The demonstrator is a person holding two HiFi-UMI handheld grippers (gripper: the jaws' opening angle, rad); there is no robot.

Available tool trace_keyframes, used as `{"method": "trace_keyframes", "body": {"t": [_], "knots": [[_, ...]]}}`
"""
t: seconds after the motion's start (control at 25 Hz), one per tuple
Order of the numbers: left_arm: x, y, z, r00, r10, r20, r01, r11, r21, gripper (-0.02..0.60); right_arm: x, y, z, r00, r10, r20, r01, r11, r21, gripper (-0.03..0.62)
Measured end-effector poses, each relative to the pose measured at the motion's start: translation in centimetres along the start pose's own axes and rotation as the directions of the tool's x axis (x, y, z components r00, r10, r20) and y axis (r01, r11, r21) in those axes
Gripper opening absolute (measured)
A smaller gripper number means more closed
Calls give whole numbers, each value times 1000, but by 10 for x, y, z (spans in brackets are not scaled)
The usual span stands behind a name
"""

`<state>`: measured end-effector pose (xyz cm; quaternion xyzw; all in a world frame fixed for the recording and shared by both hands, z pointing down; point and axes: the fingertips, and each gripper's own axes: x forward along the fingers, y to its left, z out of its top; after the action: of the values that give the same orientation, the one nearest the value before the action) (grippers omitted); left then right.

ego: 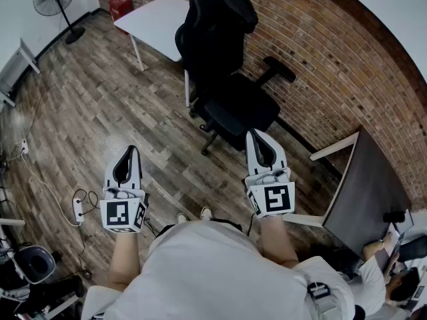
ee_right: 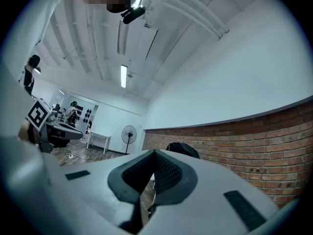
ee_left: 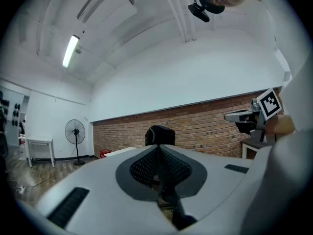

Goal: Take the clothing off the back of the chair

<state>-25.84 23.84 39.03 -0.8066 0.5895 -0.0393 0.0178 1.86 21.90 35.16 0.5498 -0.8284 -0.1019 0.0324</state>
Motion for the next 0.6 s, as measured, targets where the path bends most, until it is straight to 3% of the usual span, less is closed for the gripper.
{"method": "trace_keyframes", "body": {"t": [0.32, 0.6], "knots": [[-1, -2, -8, 999, -35, -7, 35, 999, -5, 32, -8, 10, 1, 999, 28, 20, -29, 998, 56, 20], [5, 2, -25, 995, -99, -22, 98, 994, -42, 32, -21, 11, -6, 998, -44, -45, 44, 999, -2, 20]]}}
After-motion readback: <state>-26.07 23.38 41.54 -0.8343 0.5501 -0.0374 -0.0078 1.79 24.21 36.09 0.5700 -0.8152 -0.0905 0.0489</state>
